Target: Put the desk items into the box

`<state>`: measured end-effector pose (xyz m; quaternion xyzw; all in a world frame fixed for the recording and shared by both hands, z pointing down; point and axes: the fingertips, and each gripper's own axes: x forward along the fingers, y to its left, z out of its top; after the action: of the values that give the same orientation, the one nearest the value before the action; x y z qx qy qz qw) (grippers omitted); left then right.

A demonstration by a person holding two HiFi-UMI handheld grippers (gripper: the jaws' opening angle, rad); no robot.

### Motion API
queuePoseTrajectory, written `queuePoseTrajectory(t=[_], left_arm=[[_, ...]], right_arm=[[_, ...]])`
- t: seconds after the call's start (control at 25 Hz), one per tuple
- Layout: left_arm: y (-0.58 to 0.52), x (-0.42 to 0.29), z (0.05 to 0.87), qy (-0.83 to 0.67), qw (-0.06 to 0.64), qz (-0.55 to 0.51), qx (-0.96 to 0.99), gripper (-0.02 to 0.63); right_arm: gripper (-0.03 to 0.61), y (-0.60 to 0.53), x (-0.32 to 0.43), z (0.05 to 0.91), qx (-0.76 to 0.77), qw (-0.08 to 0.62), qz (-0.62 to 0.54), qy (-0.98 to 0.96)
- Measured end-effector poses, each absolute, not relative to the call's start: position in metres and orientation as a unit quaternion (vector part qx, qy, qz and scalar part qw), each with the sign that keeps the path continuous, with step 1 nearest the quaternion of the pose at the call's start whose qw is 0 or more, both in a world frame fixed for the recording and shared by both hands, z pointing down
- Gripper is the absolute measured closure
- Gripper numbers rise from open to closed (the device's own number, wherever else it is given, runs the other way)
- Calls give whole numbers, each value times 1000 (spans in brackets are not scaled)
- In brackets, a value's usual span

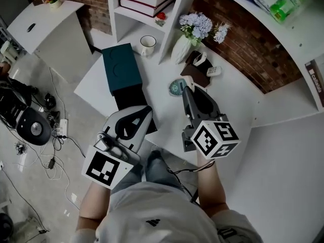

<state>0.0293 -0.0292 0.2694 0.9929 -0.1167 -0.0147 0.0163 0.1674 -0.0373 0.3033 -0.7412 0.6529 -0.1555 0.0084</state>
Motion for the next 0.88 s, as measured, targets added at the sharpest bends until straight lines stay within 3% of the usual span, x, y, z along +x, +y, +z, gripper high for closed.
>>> queuePoseTrajectory(t=[0.88], left_arm=[[-66,-78,286,-271,31,-8,962,601]], right_arm=[[488,-115,47,354,-627,-57,-194,753]])
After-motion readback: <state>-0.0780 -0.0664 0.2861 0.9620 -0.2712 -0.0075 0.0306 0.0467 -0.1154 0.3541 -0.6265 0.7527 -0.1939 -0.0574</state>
